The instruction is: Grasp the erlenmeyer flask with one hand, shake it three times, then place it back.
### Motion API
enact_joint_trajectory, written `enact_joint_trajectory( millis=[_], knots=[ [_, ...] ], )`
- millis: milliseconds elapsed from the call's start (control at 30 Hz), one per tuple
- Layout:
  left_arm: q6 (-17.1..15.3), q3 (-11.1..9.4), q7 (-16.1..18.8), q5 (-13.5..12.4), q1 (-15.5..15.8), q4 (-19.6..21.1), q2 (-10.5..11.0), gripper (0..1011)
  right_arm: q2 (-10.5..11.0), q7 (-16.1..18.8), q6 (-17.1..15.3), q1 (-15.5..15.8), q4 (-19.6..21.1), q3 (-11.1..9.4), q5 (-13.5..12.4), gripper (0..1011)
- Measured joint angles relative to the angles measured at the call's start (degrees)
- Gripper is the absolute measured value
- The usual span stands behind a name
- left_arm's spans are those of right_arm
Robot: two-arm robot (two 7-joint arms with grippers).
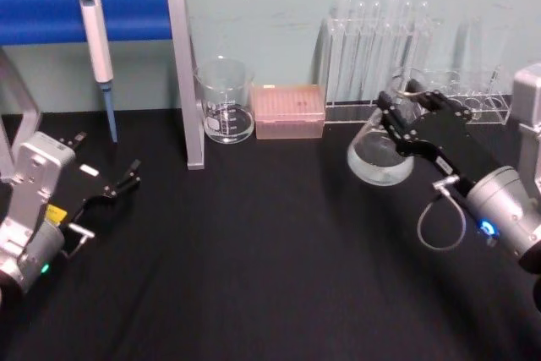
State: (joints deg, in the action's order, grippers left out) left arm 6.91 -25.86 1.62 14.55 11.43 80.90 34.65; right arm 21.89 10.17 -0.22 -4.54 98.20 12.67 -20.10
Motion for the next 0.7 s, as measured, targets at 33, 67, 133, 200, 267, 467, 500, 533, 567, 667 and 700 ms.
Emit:
enact_joint_trajectory(
  millis=[33, 67, 133, 200, 267, 467, 500, 533, 567, 667, 700],
  knots=[
    [0.0, 0.0, 0.0, 0.0, 0.0, 0.0, 0.0, 1001, 0.0, 0.0, 0.0, 0.0, 0.0, 0.0, 0.0, 456],
    [0.0, 0.0, 0.0, 0.0, 0.0, 0.0, 0.0, 1001, -0.1, -0.4, -0.1, 0.3, 0.2, -0.5, 0.2, 456],
    [0.0, 0.0, 0.0, 0.0, 0.0, 0.0, 0.0, 1001, -0.2, -0.5, -0.2, 0.6, 0.4, -0.9, 0.5, 456],
    [0.0, 0.0, 0.0, 0.0, 0.0, 0.0, 0.0, 1001, -0.4, -0.5, -0.3, 0.8, 0.5, -1.2, 0.7, 456],
    [0.0, 0.0, 0.0, 0.0, 0.0, 0.0, 0.0, 1001, -0.6, 0.2, -0.3, 0.8, 0.5, -1.3, 0.7, 456],
    [0.0, 0.0, 0.0, 0.0, 0.0, 0.0, 0.0, 1001, -0.8, 4.5, -0.7, -0.3, -0.3, -0.5, 0.0, 456],
    [0.0, 0.0, 0.0, 0.0, 0.0, 0.0, 0.0, 1001, -0.8, 5.4, -0.8, -0.6, -0.6, -0.2, -0.2, 456],
    [0.0, 0.0, 0.0, 0.0, 0.0, 0.0, 0.0, 1001, -0.7, 6.1, -0.9, -0.8, -0.8, 0.0, -0.4, 456],
    [0.0, 0.0, 0.0, 0.0, 0.0, 0.0, 0.0, 1001, -0.6, 7.8, -1.1, -1.6, -1.3, 0.7, -0.9, 456],
    [0.0, 0.0, 0.0, 0.0, 0.0, 0.0, 0.0, 1001, -0.3, 11.2, -1.3, -3.2, -2.4, 2.6, -1.9, 456],
    [0.0, 0.0, 0.0, 0.0, 0.0, 0.0, 0.0, 1001, -0.2, 12.0, -1.3, -3.6, -2.7, 3.2, -2.1, 456]
  ],
)
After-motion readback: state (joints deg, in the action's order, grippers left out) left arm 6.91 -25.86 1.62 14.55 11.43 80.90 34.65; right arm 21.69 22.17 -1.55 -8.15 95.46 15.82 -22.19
